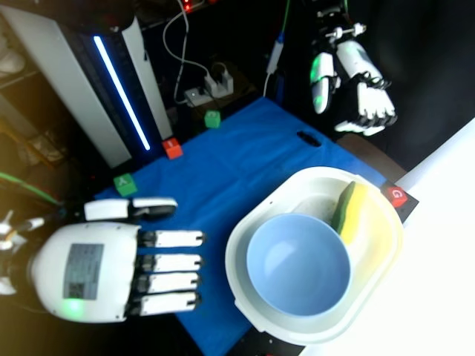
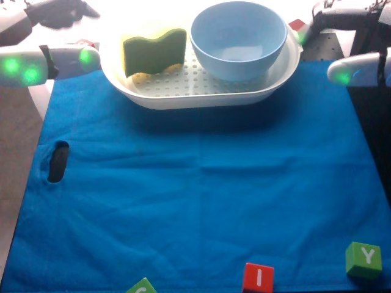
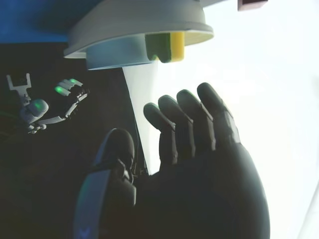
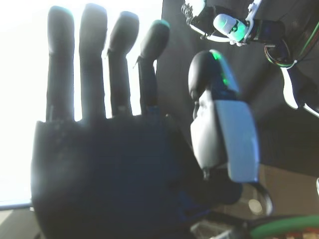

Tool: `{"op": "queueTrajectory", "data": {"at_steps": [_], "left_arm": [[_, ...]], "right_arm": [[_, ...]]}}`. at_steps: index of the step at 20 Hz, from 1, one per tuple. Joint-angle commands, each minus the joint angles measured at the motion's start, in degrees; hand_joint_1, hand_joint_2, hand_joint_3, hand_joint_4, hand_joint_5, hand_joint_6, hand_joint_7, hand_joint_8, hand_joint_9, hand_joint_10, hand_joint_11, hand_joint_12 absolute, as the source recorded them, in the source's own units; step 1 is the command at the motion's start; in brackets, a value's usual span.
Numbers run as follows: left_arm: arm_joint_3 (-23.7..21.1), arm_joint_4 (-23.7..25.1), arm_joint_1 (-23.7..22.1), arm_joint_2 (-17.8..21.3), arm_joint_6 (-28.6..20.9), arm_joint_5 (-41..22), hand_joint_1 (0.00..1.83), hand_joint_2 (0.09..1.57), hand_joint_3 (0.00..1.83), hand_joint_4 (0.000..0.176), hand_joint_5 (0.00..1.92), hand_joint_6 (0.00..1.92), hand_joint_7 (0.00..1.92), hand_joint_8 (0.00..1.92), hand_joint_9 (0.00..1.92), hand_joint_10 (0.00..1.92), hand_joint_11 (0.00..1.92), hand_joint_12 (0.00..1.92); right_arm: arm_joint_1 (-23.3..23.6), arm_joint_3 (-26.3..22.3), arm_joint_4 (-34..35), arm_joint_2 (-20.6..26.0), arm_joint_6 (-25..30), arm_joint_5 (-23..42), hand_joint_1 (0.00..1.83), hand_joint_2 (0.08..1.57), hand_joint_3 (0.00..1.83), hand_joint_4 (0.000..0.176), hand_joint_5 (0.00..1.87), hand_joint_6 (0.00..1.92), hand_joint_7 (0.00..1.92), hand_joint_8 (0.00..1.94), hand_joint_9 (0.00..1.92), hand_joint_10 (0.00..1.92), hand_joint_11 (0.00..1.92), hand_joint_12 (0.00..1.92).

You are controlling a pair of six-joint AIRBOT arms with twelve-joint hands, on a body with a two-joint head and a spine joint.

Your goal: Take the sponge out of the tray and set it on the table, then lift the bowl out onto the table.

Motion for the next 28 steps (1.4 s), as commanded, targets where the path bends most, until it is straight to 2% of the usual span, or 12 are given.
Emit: {"op": "queueTrajectory", "data": {"at_steps": [1,5,8,11,13,16,17,19,21,22,27,28], "left_arm": [[0.1,-2.1,-0.6,0.4,0.1,-7.3,0.25,1.00,0.02,0.176,0.09,0.00,0.00,0.00,0.00,0.00,0.00,0.00],[-0.1,-3.2,-0.2,0.9,0.1,-8.3,0.30,1.03,0.01,0.176,0.07,0.00,0.00,0.00,0.00,0.00,0.00,0.00],[-0.2,-3.7,0.0,0.8,0.9,-7.8,0.28,1.00,0.00,0.176,0.06,0.00,0.00,0.00,0.00,0.00,0.00,0.00],[1.5,-3.7,-0.9,-1.0,1.7,-4.4,0.45,0.98,0.00,0.176,0.08,0.01,0.01,0.00,0.00,0.00,0.00,0.00],[3.5,-2.5,-3.4,-2.9,1.7,-1.5,0.56,0.98,0.00,0.155,0.09,0.01,0.03,0.01,0.00,0.00,0.01,0.00],[7.0,0.4,-8.7,-6.2,1.7,3.7,0.60,0.98,0.00,0.146,0.11,0.01,0.03,0.00,0.00,0.00,0.00,0.00],[8.1,1.5,-10.2,-7.1,1.7,5.5,0.62,0.97,0.00,0.170,0.12,0.01,0.04,0.01,0.00,0.00,0.00,0.00],[9.8,2.9,-11.9,-8.6,1.7,8.2,0.65,0.97,0.00,0.175,0.13,0.01,0.06,0.01,0.02,0.01,0.02,0.01],[12.6,5.6,-14.6,-10.8,1.7,13.3,0.68,0.97,0.00,0.144,0.16,0.01,0.11,0.01,0.09,0.01,0.07,0.04],[13.8,6.4,-15.5,-11.7,1.7,15.3,0.69,0.96,0.00,0.134,0.17,0.01,0.12,0.01,0.10,0.01,0.08,0.05],[19.0,11.0,-18.3,-16.4,1.7,23.6,0.84,0.93,0.00,0.104,0.30,0.01,0.27,0.01,0.26,0.01,0.21,0.17],[19.7,11.4,-18.6,-17.2,1.7,24.5,0.82,0.93,0.00,0.093,0.31,0.01,0.29,0.00,0.27,0.00,0.19,0.25]], "right_arm": [[1.0,-0.2,3.9,0.5,0.5,5.1,0.18,1.21,0.00,0.156,0.22,0.00,0.14,0.00,0.08,0.00,0.00,0.18],[1.0,-1.6,4.2,0.5,0.5,5.1,0.12,1.22,0.00,0.158,0.22,0.00,0.12,0.00,0.07,0.00,0.00,0.23],[1.0,-1.8,4.3,0.5,0.5,5.1,0.13,1.23,0.00,0.148,0.22,0.00,0.13,0.00,0.06,0.00,0.00,0.20],[1.0,-1.8,4.3,0.5,0.5,5.1,0.13,1.25,0.00,0.124,0.24,0.00,0.15,0.00,0.08,0.00,0.00,0.22],[1.0,-1.5,4.3,0.5,0.5,5.1,0.12,1.24,0.00,0.143,0.24,0.00,0.14,0.00,0.07,0.00,0.00,0.20],[1.0,-1.4,4.3,0.5,0.5,5.1,0.16,1.21,0.00,0.162,0.27,0.00,0.15,0.00,0.09,0.00,0.00,0.26],[1.0,-1.2,4.3,0.5,0.5,5.1,0.18,1.21,0.00,0.150,0.26,0.00,0.15,0.00,0.10,0.00,0.00,0.28],[1.0,-1.0,4.3,0.4,0.5,5.2,0.23,1.21,0.00,0.128,0.28,0.00,0.17,0.00,0.11,0.00,0.00,0.33],[1.0,-1.0,4.3,0.4,0.5,5.1,0.24,1.23,0.00,0.098,0.30,0.01,0.19,0.00,0.13,0.01,0.00,0.35],[1.0,-0.9,4.3,0.3,0.5,5.1,0.24,1.23,0.00,0.095,0.30,0.00,0.19,0.00,0.13,0.00,0.00,0.34],[1.0,-0.2,4.1,-0.3,0.5,5.1,0.21,1.27,0.00,0.120,0.27,0.00,0.18,0.00,0.12,0.00,0.00,0.29],[1.0,-0.2,4.0,-0.4,0.5,5.1,0.22,1.27,0.00,0.109,0.28,0.00,0.18,0.00,0.12,0.00,0.00,0.29]]}}
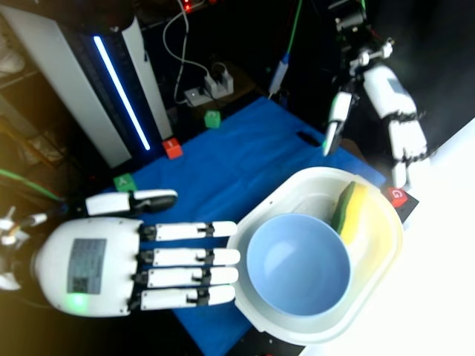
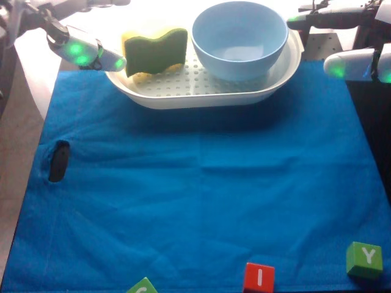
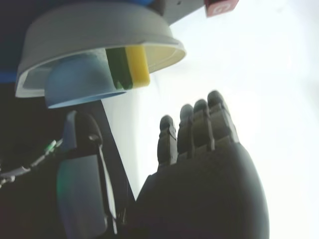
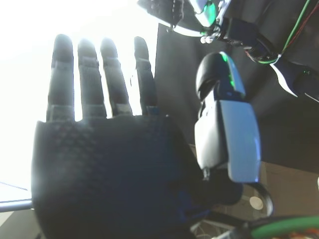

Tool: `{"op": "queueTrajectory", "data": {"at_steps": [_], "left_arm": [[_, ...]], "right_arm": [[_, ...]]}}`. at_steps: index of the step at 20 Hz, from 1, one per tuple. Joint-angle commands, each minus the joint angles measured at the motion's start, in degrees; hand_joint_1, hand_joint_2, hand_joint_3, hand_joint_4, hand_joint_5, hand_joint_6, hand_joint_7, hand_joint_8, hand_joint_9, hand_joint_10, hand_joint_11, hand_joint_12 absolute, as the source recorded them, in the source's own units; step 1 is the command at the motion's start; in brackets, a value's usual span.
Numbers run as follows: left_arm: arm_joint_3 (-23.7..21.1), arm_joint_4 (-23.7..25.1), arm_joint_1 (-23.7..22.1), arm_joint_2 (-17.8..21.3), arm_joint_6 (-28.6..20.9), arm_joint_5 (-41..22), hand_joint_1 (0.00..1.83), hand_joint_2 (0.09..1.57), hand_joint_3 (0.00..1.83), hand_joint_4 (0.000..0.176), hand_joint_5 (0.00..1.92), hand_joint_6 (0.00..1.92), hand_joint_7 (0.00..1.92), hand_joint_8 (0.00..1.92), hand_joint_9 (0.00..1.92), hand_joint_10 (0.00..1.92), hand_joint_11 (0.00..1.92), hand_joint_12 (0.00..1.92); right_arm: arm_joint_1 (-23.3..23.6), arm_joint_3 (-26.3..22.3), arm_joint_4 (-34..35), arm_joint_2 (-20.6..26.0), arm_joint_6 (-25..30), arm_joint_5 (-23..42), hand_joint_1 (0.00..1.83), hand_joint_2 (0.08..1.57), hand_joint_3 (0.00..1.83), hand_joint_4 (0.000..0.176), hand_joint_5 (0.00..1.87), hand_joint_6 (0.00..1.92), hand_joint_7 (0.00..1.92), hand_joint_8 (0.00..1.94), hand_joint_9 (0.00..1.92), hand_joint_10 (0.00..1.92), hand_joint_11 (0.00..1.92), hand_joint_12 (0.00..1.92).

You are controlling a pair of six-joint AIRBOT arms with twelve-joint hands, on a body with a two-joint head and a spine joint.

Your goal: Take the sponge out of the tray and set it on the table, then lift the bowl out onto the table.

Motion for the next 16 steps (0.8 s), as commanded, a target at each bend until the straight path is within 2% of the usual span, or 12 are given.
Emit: {"op": "queueTrajectory", "data": {"at_steps": [1,2,4,5,7,10,11,12,13,14,15,16], "left_arm": [[0.9,-0.1,-1.1,-0.9,-0.1,-3.8,0.81,0.93,0.00,0.077,0.33,0.01,0.31,0.01,0.28,0.00,0.17,0.27],[1.9,0.5,-1.5,-1.9,-0.1,-2.6,0.80,0.93,0.00,0.069,0.35,0.02,0.31,0.01,0.28,0.00,0.18,0.28],[3.3,1.8,-2.3,-3.4,-0.1,-1.1,0.83,0.94,0.00,0.073,0.39,0.00,0.35,0.00,0.32,0.00,0.14,0.44],[3.8,1.9,-2.5,-4.0,-0.1,-0.9,0.83,0.97,0.00,0.074,0.39,0.00,0.36,0.00,0.33,0.00,0.08,0.53],[4.4,1.9,-2.9,-4.7,-0.1,-0.8,0.81,0.96,0.00,0.099,0.41,0.00,0.40,0.00,0.37,0.00,0.04,0.69],[5.3,2.3,-3.6,-5.9,-0.1,-0.3,0.79,0.96,0.00,0.113,0.45,0.00,0.43,0.00,0.42,0.00,0.06,0.78],[5.6,2.3,-3.7,-6.2,-0.1,-0.1,0.80,0.99,0.00,0.084,0.50,0.00,0.46,0.00,0.44,0.00,0.06,0.82],[6.1,2.5,-3.8,-6.8,-0.1,0.3,0.84,1.01,0.01,0.059,0.56,0.02,0.49,0.01,0.47,0.01,0.08,0.84],[6.4,2.6,-3.9,-7.1,-0.1,0.4,0.92,1.05,0.01,0.020,0.75,0.03,0.59,0.01,0.56,0.02,0.16,0.88],[6.7,2.6,-3.9,-7.6,-0.1,0.6,1.02,1.08,0.01,0.105,0.97,0.72,0.69,0.03,0.63,0.02,0.13,1.01],[6.9,2.6,-3.9,-7.8,-0.1,0.6,1.05,1.10,0.00,0.090,0.99,0.90,0.80,0.02,0.71,0.03,0.08,1.29],[6.9,2.6,-3.9,-8.0,-0.1,0.6,1.04,1.11,0.00,0.117,0.99,0.95,0.87,0.02,0.75,0.05,0.05,1.44]], "right_arm": [[0.8,0.4,3.6,-0.2,0.4,5.1,0.22,1.28,0.00,0.111,0.27,0.00,0.17,0.00,0.12,0.00,0.00,0.29],[0.8,0.6,3.5,-0.3,0.4,5.1,0.22,1.28,0.00,0.103,0.27,0.00,0.18,0.00,0.12,0.00,0.00,0.29],[0.8,0.8,3.4,-0.6,0.4,5.1,0.23,1.27,0.00,0.111,0.28,0.00,0.19,0.01,0.14,0.01,0.01,0.31],[0.8,0.9,3.3,-0.7,0.4,5.1,0.24,1.26,0.00,0.097,0.30,0.01,0.20,0.01,0.14,0.01,0.02,0.31],[0.8,1.0,3.3,-1.0,0.5,5.1,0.26,1.26,0.00,0.083,0.30,0.00,0.19,0.00,0.13,0.00,0.01,0.31],[0.8,1.1,3.1,-1.2,0.5,5.1,0.27,1.26,0.00,0.088,0.31,0.00,0.19,0.00,0.12,0.00,0.00,0.28],[0.8,1.1,3.1,-1.2,0.5,5.1,0.31,1.26,0.00,0.096,0.32,0.01,0.19,0.00,0.12,0.00,0.00,0.27],[0.8,1.1,3.1,-1.2,0.5,5.1,0.32,1.27,0.00,0.089,0.32,0.00,0.18,0.00,0.11,0.00,0.00,0.24],[0.8,1.1,3.1,-1.3,0.5,5.1,0.33,1.29,0.01,0.085,0.32,0.00,0.19,0.00,0.11,0.00,0.00,0.24],[0.8,1.1,3.1,-1.3,0.5,5.1,0.34,1.29,0.01,0.082,0.33,0.00,0.20,0.00,0.12,0.00,0.01,0.24],[0.8,1.1,3.1,-1.4,0.5,5.1,0.36,1.31,0.01,0.088,0.34,0.01,0.20,0.00,0.12,0.00,0.01,0.24],[0.7,1.1,3.1,-1.5,0.5,5.1,0.39,1.33,0.01,0.084,0.35,0.01,0.19,0.00,0.12,0.00,0.01,0.24]]}}
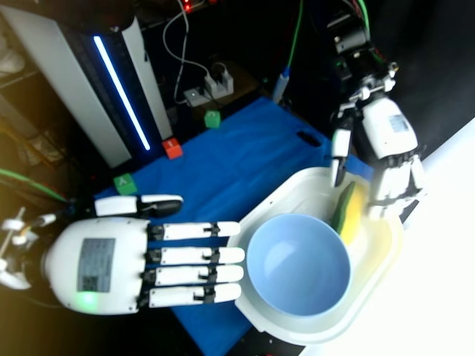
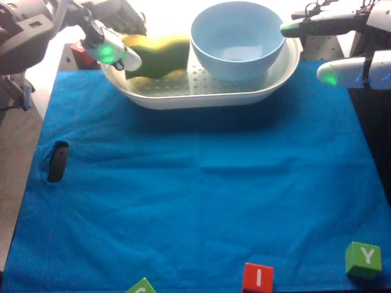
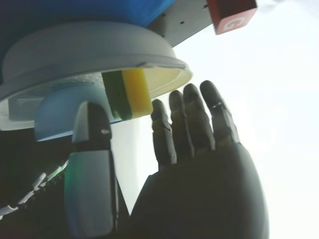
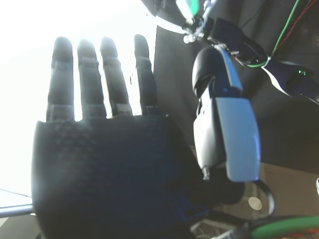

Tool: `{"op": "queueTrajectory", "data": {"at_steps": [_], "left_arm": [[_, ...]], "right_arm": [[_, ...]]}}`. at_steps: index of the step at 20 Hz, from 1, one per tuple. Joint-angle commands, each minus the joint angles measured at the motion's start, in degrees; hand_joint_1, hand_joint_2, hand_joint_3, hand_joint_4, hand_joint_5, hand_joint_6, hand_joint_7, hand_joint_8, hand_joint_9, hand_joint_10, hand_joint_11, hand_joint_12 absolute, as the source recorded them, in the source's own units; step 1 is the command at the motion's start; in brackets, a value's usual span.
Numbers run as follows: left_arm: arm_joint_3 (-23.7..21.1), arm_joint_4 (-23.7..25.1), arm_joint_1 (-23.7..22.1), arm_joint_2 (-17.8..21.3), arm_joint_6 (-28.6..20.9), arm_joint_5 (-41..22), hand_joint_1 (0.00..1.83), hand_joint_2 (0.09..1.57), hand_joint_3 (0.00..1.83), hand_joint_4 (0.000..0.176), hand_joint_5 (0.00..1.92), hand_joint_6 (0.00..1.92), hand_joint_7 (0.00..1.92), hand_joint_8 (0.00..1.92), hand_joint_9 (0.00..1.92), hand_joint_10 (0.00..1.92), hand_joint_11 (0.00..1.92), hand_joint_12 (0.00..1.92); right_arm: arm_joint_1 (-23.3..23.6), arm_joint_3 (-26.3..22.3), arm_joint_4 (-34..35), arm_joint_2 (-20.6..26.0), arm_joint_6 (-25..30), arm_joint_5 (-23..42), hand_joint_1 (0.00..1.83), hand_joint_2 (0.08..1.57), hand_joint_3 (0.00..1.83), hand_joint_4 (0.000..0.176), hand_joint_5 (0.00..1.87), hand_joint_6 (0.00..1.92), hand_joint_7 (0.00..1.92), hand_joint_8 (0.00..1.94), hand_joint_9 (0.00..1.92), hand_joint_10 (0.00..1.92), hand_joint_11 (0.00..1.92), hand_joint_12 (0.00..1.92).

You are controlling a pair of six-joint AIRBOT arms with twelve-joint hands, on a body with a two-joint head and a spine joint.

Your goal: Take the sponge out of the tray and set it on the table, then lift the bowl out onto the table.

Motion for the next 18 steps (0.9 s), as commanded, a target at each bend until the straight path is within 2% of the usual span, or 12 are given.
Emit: {"op": "queueTrajectory", "data": {"at_steps": [1,2,3,4,6,7,8,9,11,13,16,18], "left_arm": [[0.4,-0.2,-1.0,0.1,-0.1,-5.4,1.19,1.12,0.01,0.000,1.11,0.71,0.84,1.00,0.84,0.14,0.08,1.63],[0.4,-0.1,-1.0,0.1,-0.1,-5.4,1.24,1.11,0.01,0.000,1.14,0.56,0.86,1.27,0.66,0.70,0.08,1.76],[0.4,-0.1,-1.0,0.0,-0.1,-5.4,1.24,1.14,0.00,0.000,0.96,0.94,0.90,1.18,0.50,1.31,0.11,1.89],[0.4,-0.1,-1.0,0.0,-0.1,-5.4,1.24,1.15,0.00,0.000,0.90,1.06,0.89,1.19,0.43,1.57,0.16,1.91],[0.3,0.0,-1.4,0.3,-0.1,-5.8,1.12,1.10,0.00,0.000,1.02,0.91,0.75,1.36,0.40,1.82,0.21,1.92],[0.1,0.0,-1.6,0.5,-0.1,-6.0,1.22,1.14,0.00,0.000,0.93,1.02,0.87,1.20,0.38,1.71,0.04,1.92],[-0.3,0.1,-1.8,0.9,-0.1,-6.4,1.24,1.16,0.00,0.000,1.00,0.72,0.84,1.40,0.37,1.56,0.01,1.87],[-1.0,0.4,-2.1,1.7,-0.1,-7.0,1.25,1.15,0.00,0.000,1.03,0.64,0.87,1.39,0.40,1.44,0.00,1.74],[-2.9,1.2,-2.9,3.4,-0.1,-8.6,1.25,1.13,0.00,0.000,1.10,0.51,0.88,1.37,0.47,1.40,0.00,1.83],[-6.3,1.5,-3.2,6.6,-0.1,-11.6,1.25,1.14,0.00,0.000,1.07,0.57,0.87,1.39,0.48,1.40,0.03,1.83],[-13.6,1.8,-2.2,13.4,-0.1,-18.2,1.25,1.13,0.00,0.000,1.06,0.62,0.89,1.34,0.73,1.20,0.53,1.71],[-19.6,1.7,0.1,18.8,-0.1,-24.3,1.25,1.13,0.00,0.000,1.08,0.59,0.87,1.36,0.80,1.07,0.63,1.61]], "right_arm": [[0.7,0.2,3.7,-0.1,0.5,5.1,0.39,1.33,0.01,0.084,0.36,0.01,0.20,0.00,0.12,0.00,0.01,0.23],[0.7,0.2,3.7,-0.2,0.5,5.1,0.38,1.33,0.01,0.081,0.36,0.01,0.20,0.00,0.12,0.00,0.01,0.23],[0.7,0.2,3.7,-0.3,0.5,5.1,0.34,1.33,0.01,0.086,0.36,0.00,0.20,0.00,0.13,0.00,0.03,0.23],[0.7,0.2,3.7,-0.3,0.5,5.1,0.32,1.33,0.01,0.090,0.36,0.00,0.20,0.00,0.14,0.00,0.04,0.22],[0.6,0.1,3.7,-0.3,0.5,5.1,0.34,1.36,0.01,0.084,0.36,0.00,0.21,0.00,0.14,0.00,0.04,0.21],[0.6,0.0,3.7,-0.3,0.5,5.1,0.34,1.36,0.01,0.070,0.36,0.00,0.21,0.00,0.15,0.00,0.06,0.22],[0.5,-0.1,3.7,-0.3,0.5,5.1,0.32,1.35,0.00,0.067,0.37,0.00,0.22,0.00,0.15,0.00,0.06,0.21],[0.4,-0.1,3.7,-0.3,0.5,5.1,0.31,1.34,0.00,0.067,0.36,0.00,0.22,0.00,0.15,0.00,0.06,0.21],[0.2,-0.3,3.7,-0.3,0.5,5.1,0.29,1.34,0.00,0.070,0.36,0.00,0.22,0.00,0.15,0.00,0.07,0.20],[0.2,-0.5,4.0,-0.2,0.5,5.1,0.31,1.34,0.00,0.072,0.37,0.00,0.24,0.00,0.16,0.00,0.08,0.20],[0.0,-1.2,4.4,0.5,0.5,5.1,0.31,1.35,0.00,0.094,0.37,0.00,0.23,0.00,0.16,0.00,0.07,0.18],[-0.6,-1.6,5.1,1.1,0.5,5.1,0.34,1.35,0.00,0.082,0.38,0.00,0.25,0.01,0.17,0.00,0.08,0.18]]}}
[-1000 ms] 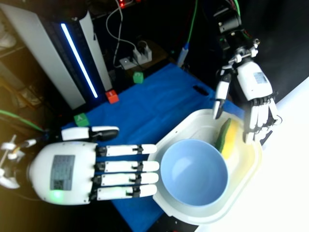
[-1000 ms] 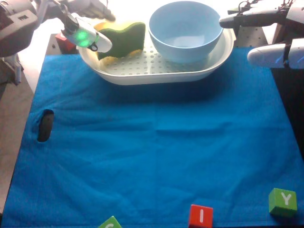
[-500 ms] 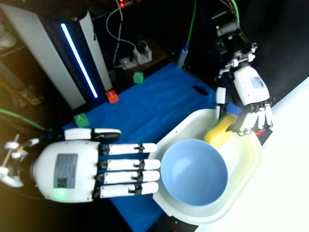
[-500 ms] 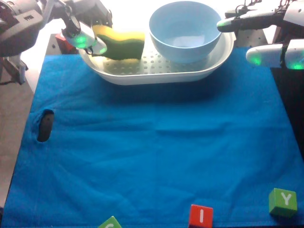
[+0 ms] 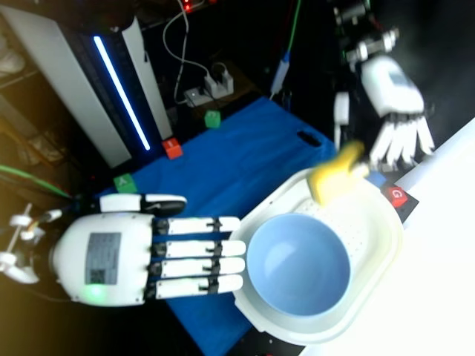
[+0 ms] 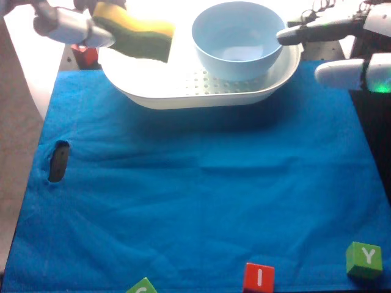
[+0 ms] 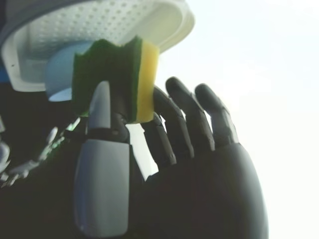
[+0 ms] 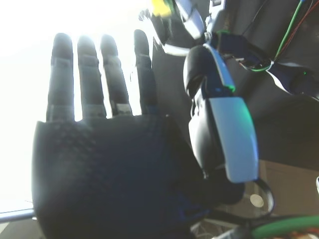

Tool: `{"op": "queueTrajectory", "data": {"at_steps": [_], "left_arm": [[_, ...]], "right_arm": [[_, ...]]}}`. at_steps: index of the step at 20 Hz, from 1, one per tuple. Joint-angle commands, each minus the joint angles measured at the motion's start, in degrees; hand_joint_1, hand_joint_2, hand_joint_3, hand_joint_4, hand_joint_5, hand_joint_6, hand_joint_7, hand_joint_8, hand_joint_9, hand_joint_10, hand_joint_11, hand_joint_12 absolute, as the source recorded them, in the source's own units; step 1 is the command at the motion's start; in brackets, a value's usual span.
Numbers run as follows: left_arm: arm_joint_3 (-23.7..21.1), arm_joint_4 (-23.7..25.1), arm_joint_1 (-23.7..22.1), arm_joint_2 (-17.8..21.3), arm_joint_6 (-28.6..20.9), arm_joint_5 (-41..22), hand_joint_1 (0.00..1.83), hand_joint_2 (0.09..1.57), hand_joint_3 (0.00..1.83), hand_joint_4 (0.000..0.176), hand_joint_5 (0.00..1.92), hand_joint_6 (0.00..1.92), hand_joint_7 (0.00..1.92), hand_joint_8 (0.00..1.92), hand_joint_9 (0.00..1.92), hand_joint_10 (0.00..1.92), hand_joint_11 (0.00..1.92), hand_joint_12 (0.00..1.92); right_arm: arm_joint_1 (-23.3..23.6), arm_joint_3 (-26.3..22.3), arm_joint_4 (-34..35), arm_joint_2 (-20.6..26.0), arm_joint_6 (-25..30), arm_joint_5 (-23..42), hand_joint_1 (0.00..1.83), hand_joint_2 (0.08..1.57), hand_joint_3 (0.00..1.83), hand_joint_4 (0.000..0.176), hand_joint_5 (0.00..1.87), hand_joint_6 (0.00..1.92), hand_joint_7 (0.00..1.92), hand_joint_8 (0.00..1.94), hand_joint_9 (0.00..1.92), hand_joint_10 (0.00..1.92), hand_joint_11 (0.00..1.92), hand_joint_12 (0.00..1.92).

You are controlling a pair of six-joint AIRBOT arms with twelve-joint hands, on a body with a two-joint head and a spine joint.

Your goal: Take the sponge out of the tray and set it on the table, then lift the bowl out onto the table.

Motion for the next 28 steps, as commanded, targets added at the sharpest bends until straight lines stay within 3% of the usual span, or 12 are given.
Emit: {"op": "queueTrajectory", "data": {"at_steps": [1,4,7,10,12,17,20,21,22,23,26,28], "left_arm": [[-1.5,-1.0,0.5,1.8,0.0,-10.1,1.25,1.13,0.00,0.000,1.08,0.61,0.90,1.31,0.86,1.01,0.68,1.57],[-8.8,-1.2,5.0,8.5,-0.3,-17.3,1.24,1.12,0.00,0.000,1.09,0.62,0.89,1.30,0.89,0.84,0.68,1.44],[-13.0,-3.0,11.5,11.2,-1.7,-22.2,1.26,1.08,0.00,0.000,1.19,0.42,0.98,1.18,1.06,0.83,0.79,1.51],[-14.0,-3.1,17.0,10.2,-4.1,-23.3,1.26,1.08,0.00,0.000,1.18,0.44,1.02,1.13,1.06,1.04,0.98,1.45],[-13.9,-4.0,20.4,8.4,-5.9,-23.8,1.27,1.09,0.00,0.000,1.17,0.38,0.97,1.23,1.01,0.88,0.87,1.25],[-11.4,-4.9,23.0,4.1,-8.1,-22.3,1.27,1.10,0.00,0.000,1.13,0.46,0.96,1.26,0.94,1.00,0.81,1.39],[-10.4,-4.8,23.1,3.2,-8.1,-20.3,1.25,1.11,0.00,0.000,1.10,0.59,0.95,1.22,0.84,0.83,0.64,1.33],[-10.3,-4.8,23.2,3.2,-8.1,-19.8,1.13,1.10,0.00,0.000,1.03,0.84,0.85,0.68,0.79,0.70,0.54,1.28],[-10.1,-4.9,23.2,3.2,-8.1,-19.7,1.06,1.04,0.00,0.000,0.89,0.32,0.84,0.42,0.74,0.61,0.44,1.25],[-9.8,-5.1,23.3,3.3,-8.1,-19.6,1.02,0.99,0.00,0.000,0.86,0.10,0.86,0.22,0.70,0.56,0.37,1.30],[-9.5,-5.4,23.1,4.6,-8.1,-20.1,0.92,0.98,0.00,0.000,0.76,0.00,0.80,0.04,0.59,0.45,0.15,1.36],[-9.4,-5.6,22.5,5.6,-8.1,-20.7,0.87,0.98,0.00,0.000,0.64,0.00,0.73,0.00,0.42,0.70,0.12,1.35]], "right_arm": [[0.1,-0.1,4.4,0.5,0.4,5.0,0.34,1.35,0.00,0.091,0.39,0.00,0.26,0.01,0.18,0.01,0.09,0.19],[-0.4,-0.5,4.9,1.0,0.4,5.0,0.31,1.35,0.00,0.059,0.39,0.00,0.27,0.01,0.20,0.01,0.12,0.20],[-0.4,-0.3,5.2,0.6,0.4,5.0,0.30,1.36,0.01,0.057,0.39,0.00,0.27,0.00,0.19,0.01,0.11,0.19],[-0.4,0.0,5.3,0.1,0.4,5.0,0.27,1.36,0.00,0.078,0.37,0.00,0.25,0.00,0.18,0.00,0.10,0.20],[-0.4,0.1,5.3,0.0,0.4,5.0,0.24,1.35,0.00,0.102,0.37,0.00,0.26,0.00,0.19,0.01,0.12,0.22],[-0.6,0.1,5.3,-0.1,0.4,5.0,0.20,1.35,0.00,0.076,0.36,0.00,0.25,0.00,0.21,0.01,0.14,0.23],[-0.8,0.1,5.3,-0.2,0.4,5.0,0.18,1.34,0.00,0.092,0.36,0.00,0.24,0.00,0.21,0.00,0.13,0.24],[-0.8,0.1,5.3,-0.2,0.4,5.0,0.21,1.34,0.00,0.089,0.37,0.00,0.25,0.00,0.21,0.00,0.13,0.25],[-0.9,0.1,5.3,-0.1,0.4,5.0,0.24,1.34,0.00,0.091,0.37,0.00,0.26,0.00,0.21,0.00,0.13,0.26],[-0.9,0.1,5.3,-0.1,0.4,5.0,0.23,1.34,0.00,0.097,0.37,0.00,0.26,0.00,0.21,0.00,0.12,0.26],[-1.1,0.2,5.3,-0.1,0.4,5.0,0.25,1.36,0.00,0.081,0.38,0.00,0.26,0.00,0.20,0.00,0.06,0.35],[-1.1,0.2,5.5,-0.1,0.4,5.0,0.27,1.37,0.00,0.093,0.40,0.00,0.26,0.00,0.19,0.00,0.00,0.44]]}}
